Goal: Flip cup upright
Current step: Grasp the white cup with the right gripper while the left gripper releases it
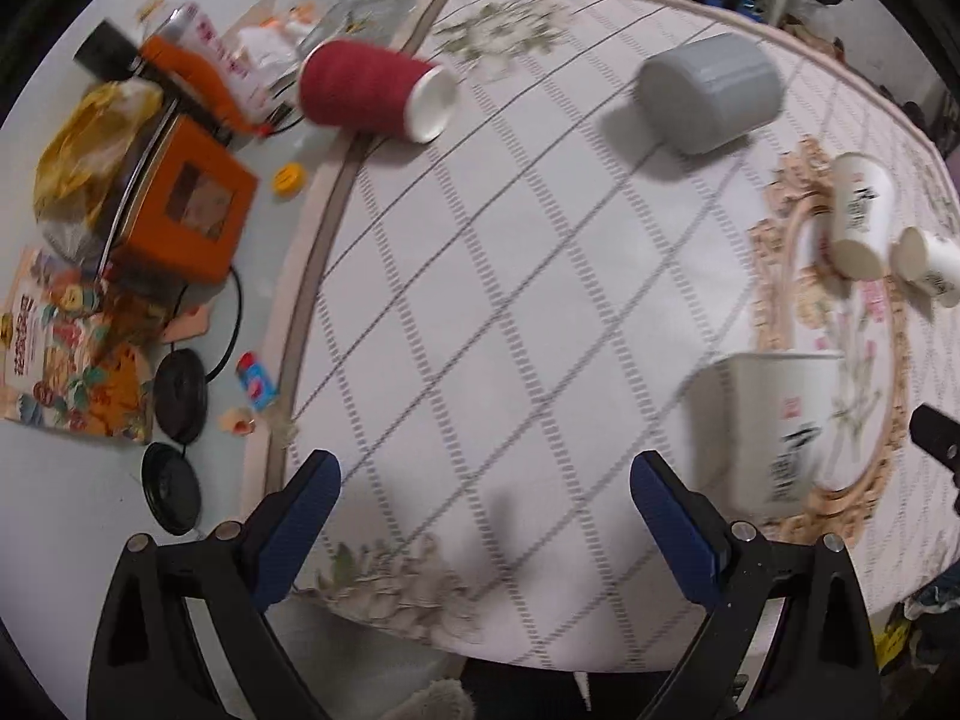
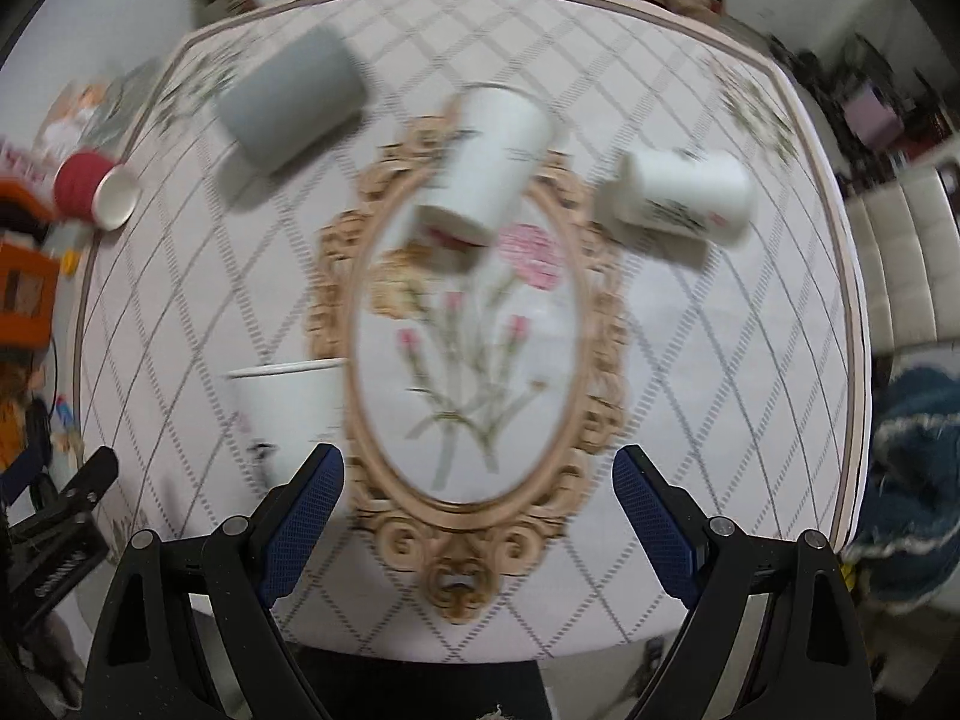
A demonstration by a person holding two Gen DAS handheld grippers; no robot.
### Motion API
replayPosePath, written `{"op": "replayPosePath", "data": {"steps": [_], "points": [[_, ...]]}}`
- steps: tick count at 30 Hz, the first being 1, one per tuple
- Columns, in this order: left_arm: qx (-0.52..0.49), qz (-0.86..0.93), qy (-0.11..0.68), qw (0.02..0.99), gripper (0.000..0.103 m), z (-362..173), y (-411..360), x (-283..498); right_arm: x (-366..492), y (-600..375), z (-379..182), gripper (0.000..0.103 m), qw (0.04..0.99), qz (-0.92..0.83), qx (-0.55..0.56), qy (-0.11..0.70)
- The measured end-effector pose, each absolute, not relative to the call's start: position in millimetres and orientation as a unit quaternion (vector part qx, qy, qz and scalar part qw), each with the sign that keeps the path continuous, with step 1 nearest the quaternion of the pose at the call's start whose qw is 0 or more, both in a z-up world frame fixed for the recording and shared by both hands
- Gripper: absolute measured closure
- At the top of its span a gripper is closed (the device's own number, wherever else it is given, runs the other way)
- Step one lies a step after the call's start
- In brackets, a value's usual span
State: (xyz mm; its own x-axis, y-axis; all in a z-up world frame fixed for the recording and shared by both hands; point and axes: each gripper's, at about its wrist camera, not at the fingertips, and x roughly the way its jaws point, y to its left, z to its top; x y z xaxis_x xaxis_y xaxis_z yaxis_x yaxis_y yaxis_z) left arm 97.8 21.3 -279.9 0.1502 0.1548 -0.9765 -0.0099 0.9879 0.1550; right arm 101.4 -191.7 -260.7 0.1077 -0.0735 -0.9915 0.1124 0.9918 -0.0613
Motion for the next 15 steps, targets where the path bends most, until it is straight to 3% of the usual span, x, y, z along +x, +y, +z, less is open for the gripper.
{"op": "replayPosePath", "data": {"steps": [11,15], "points": [[0.071,0.071,0.660,0.744,0.000,-316,65,108,124,-117,-306,0.011,0.711,-0.034,-0.012,0.703],[0.069,0.067,0.670,0.736,0.000,-327,70,114,129,-104,-329,0.022,0.688,-0.030,-0.009,0.725]]}}
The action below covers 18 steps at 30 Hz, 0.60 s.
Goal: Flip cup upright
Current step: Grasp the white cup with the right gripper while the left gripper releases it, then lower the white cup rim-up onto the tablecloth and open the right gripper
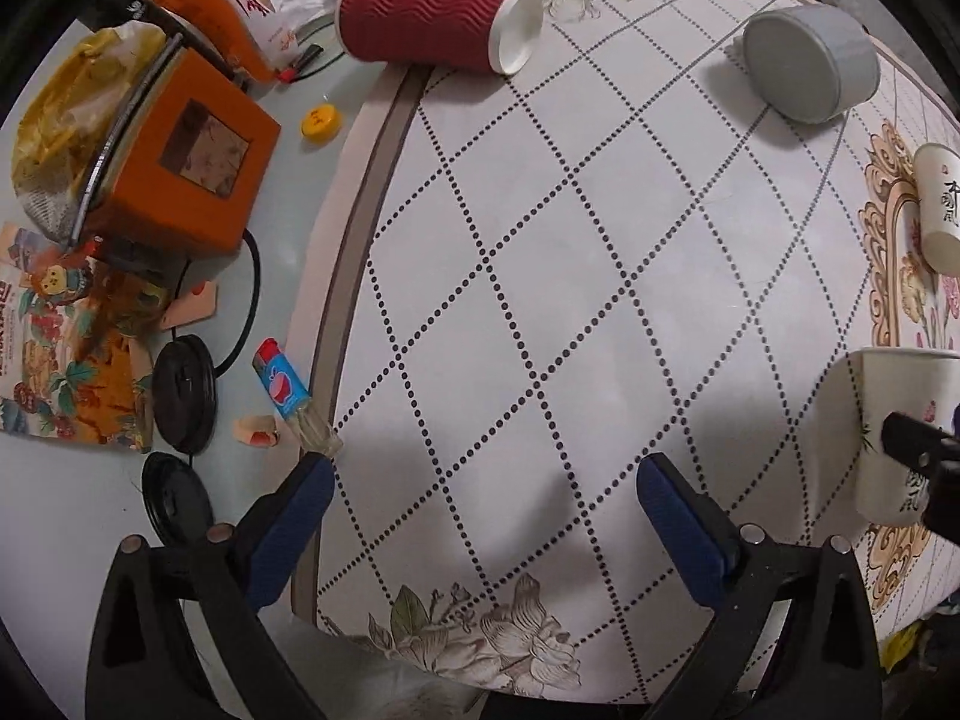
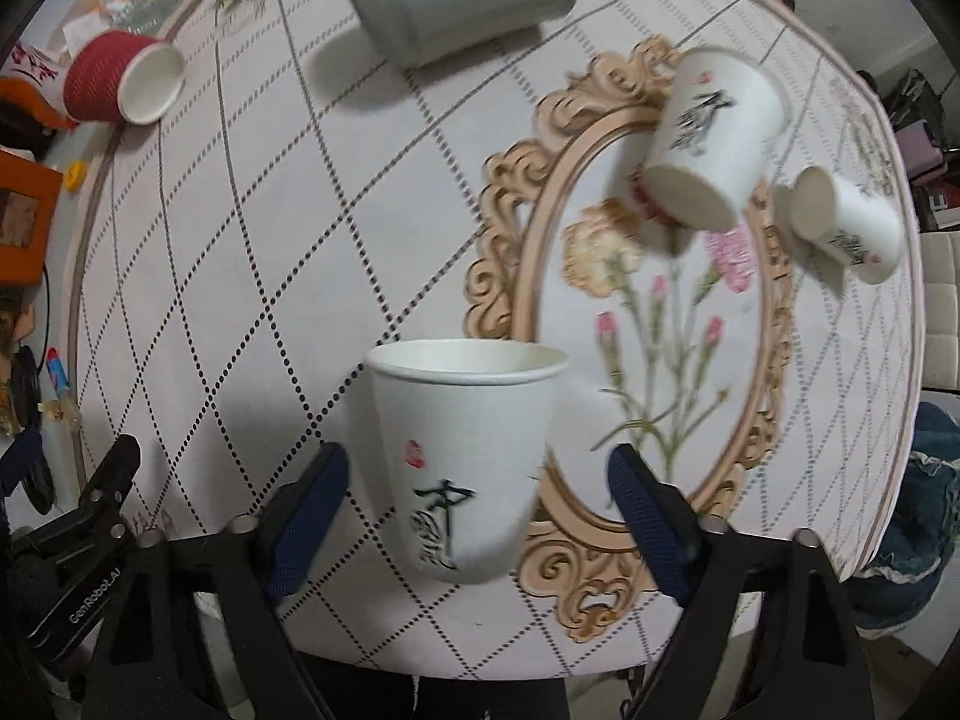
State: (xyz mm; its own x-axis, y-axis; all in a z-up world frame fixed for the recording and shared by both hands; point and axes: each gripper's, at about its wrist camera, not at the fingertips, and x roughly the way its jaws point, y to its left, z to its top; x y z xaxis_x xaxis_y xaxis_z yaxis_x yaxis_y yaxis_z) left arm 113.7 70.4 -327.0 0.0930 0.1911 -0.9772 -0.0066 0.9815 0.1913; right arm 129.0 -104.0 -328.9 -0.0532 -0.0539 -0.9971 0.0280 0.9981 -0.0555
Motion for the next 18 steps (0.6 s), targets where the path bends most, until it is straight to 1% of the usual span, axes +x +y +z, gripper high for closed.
{"op": "replayPosePath", "data": {"steps": [2,3,7,11,16,18], "points": [[0.070,0.064,0.674,0.733,0.000,-331,71,116,129,-101,-338,0.033,0.680,-0.031,-0.010,0.733],[0.070,0.062,0.676,0.731,0.000,-333,71,117,129,-99,-341,0.037,0.677,-0.032,-0.012,0.735],[0.069,0.049,0.688,0.721,0.000,-340,69,120,127,-97,-341,0.039,0.686,-0.036,-0.007,0.726],[0.059,0.040,0.698,0.712,0.000,-344,67,126,126,-101,-333,0.040,0.695,-0.032,0.031,0.717],[0.030,0.036,0.709,0.703,0.000,-348,71,141,128,-115,-306,0.040,0.750,-0.024,0.089,0.655],[0.016,0.037,0.714,0.699,0.000,-351,75,149,130,-119,-297,0.040,0.781,-0.027,0.104,0.615]]}}
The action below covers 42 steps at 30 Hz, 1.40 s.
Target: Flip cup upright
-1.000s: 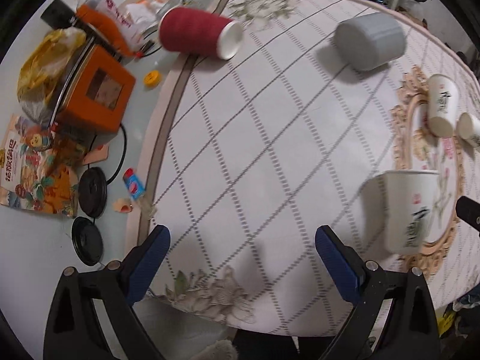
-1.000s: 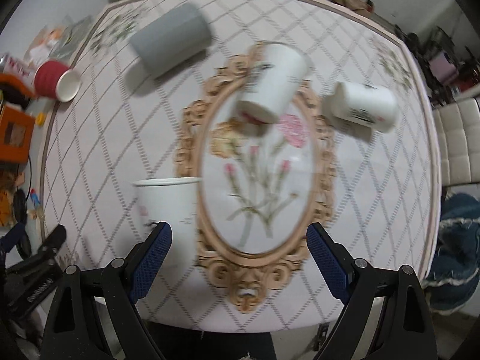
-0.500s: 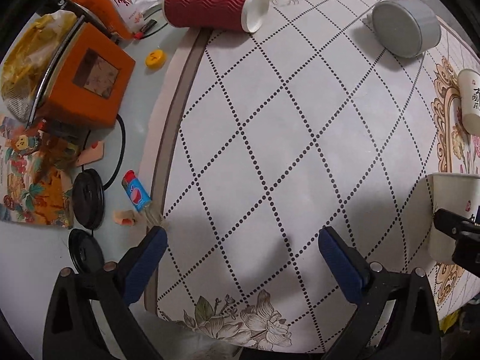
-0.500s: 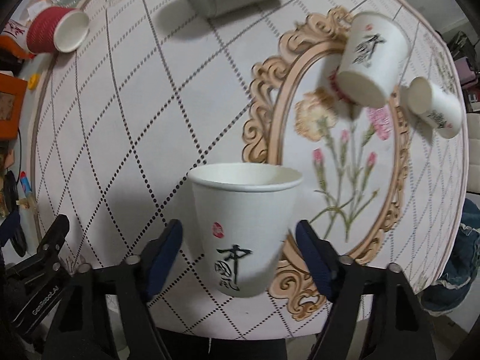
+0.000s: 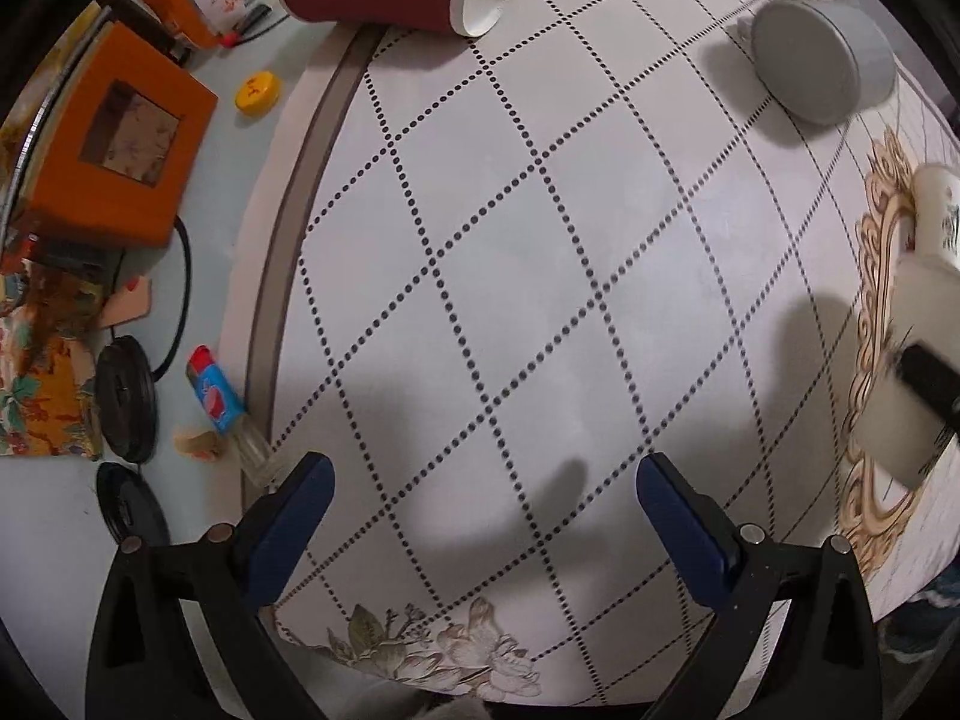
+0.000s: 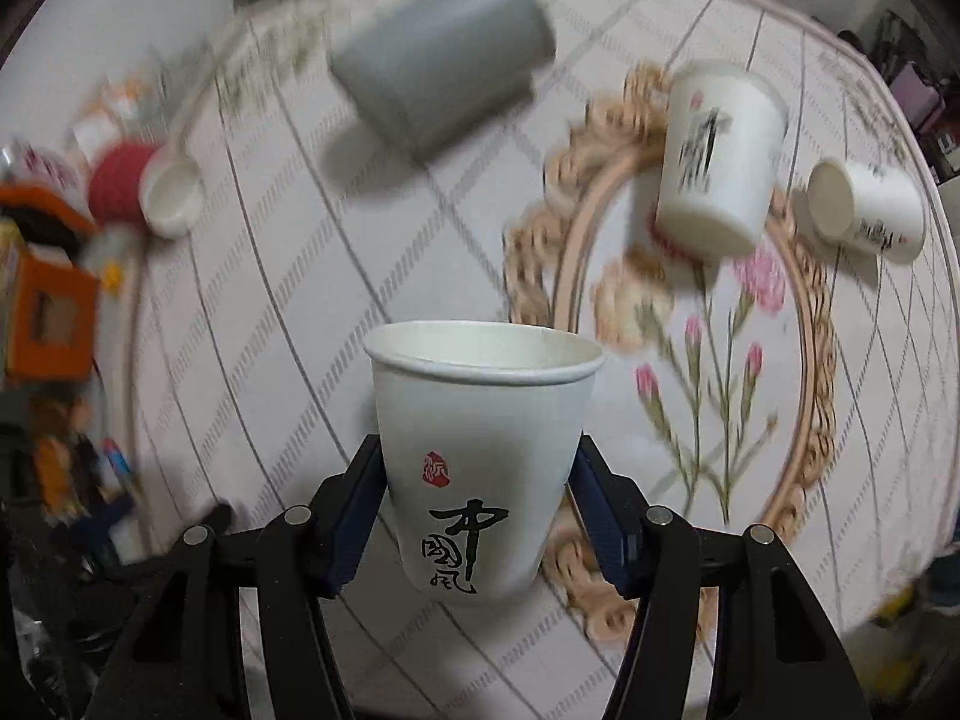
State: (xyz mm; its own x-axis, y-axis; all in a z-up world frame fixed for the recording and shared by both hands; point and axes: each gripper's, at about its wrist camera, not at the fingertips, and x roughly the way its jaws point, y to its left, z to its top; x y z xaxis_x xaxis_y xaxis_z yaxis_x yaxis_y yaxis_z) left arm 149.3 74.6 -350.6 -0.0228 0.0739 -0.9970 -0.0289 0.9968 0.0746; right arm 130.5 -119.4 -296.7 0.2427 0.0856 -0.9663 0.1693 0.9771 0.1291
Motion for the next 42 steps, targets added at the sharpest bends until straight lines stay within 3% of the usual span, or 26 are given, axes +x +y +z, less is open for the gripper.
{"op": "replayPosePath", "data": {"steps": [11,23,38,42], "points": [[0.030,0.044,0.697,0.715,0.000,-363,77,189,143,-105,-314,0.040,0.879,-0.061,0.039,0.471],[0.057,0.025,0.678,0.732,0.000,-349,56,167,107,-102,-317,0.037,0.870,-0.063,0.020,0.489],[0.068,0.026,0.630,0.773,0.000,-284,55,103,57,-114,-280,0.003,0.860,-0.073,0.030,0.503],[0.065,0.028,0.610,0.789,0.000,-248,47,78,26,-122,-245,0.001,0.860,-0.089,0.023,0.502]]}}
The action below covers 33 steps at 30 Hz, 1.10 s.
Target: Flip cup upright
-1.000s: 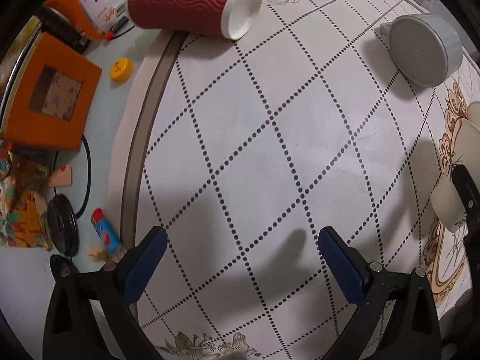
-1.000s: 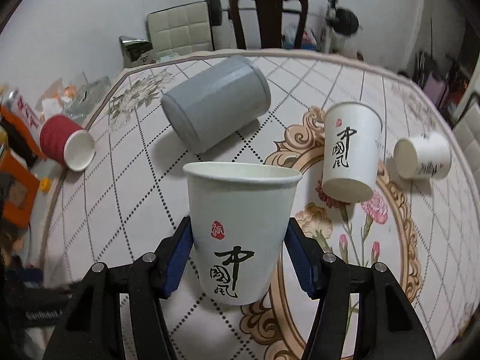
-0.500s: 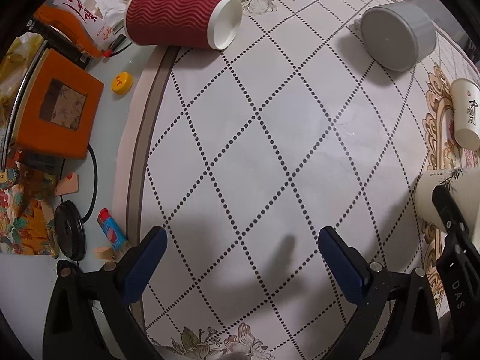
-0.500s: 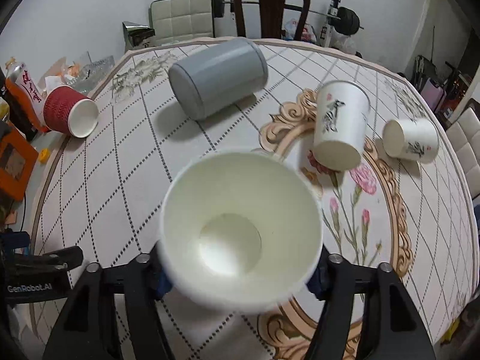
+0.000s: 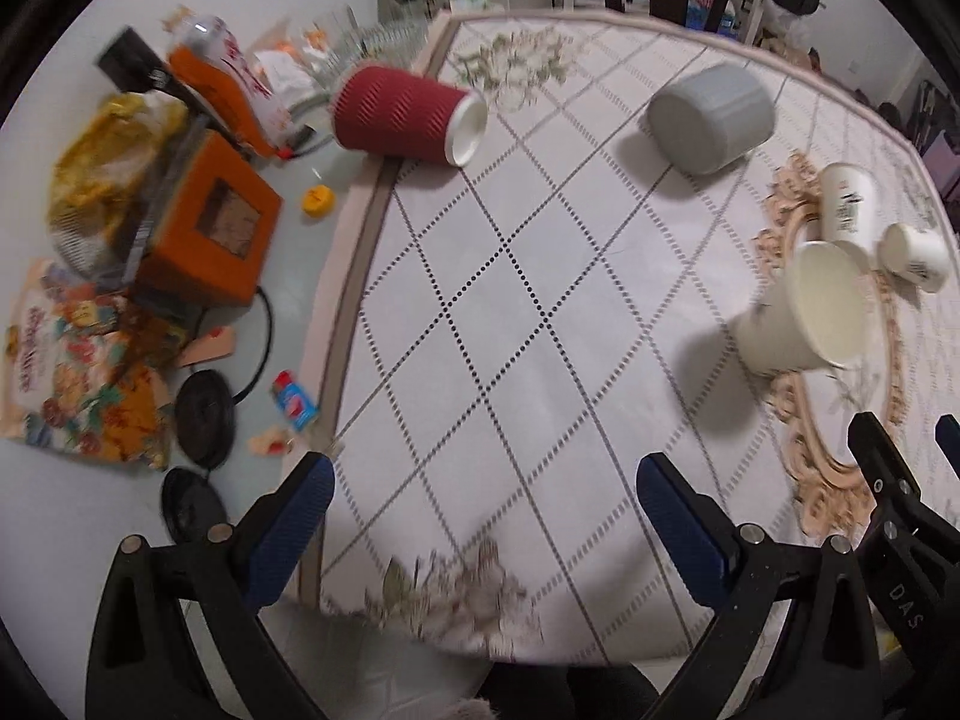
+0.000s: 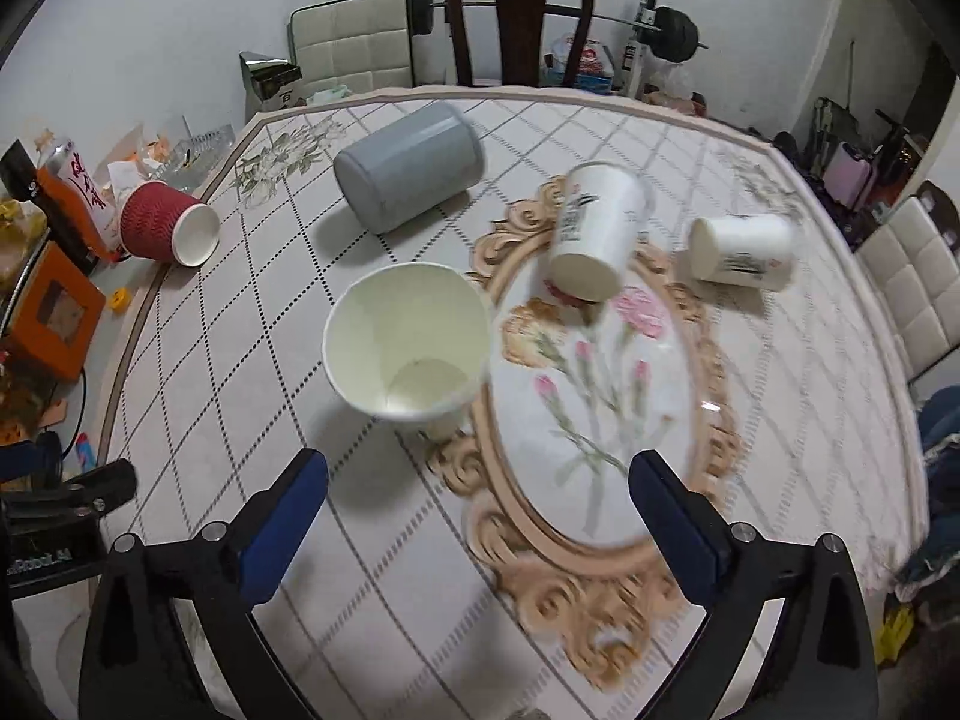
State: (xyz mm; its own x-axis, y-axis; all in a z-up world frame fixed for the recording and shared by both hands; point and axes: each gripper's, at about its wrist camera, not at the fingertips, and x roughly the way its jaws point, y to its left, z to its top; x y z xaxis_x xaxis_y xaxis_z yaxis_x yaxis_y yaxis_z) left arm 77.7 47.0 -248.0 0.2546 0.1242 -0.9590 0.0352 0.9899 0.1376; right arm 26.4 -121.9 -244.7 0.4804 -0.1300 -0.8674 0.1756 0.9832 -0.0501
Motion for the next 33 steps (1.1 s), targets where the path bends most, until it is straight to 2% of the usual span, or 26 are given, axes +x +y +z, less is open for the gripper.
{"op": "replayPosePath", "data": {"steps": [10,16,24,33], "points": [[0.060,0.005,0.519,0.853,0.000,-126,42,16,-61,-137,-118,0.000,0.887,-0.101,0.007,0.451],[0.047,-0.004,0.477,0.878,0.000,-71,38,-25,-106,-140,-51,0.000,0.902,-0.101,0.004,0.420],[0.034,-0.007,0.446,0.894,0.000,-30,38,-64,-157,-139,12,0.000,0.918,-0.093,0.005,0.386],[0.029,-0.004,0.428,0.903,0.000,-12,37,-87,-186,-138,38,0.000,0.926,-0.093,-0.001,0.365]]}}
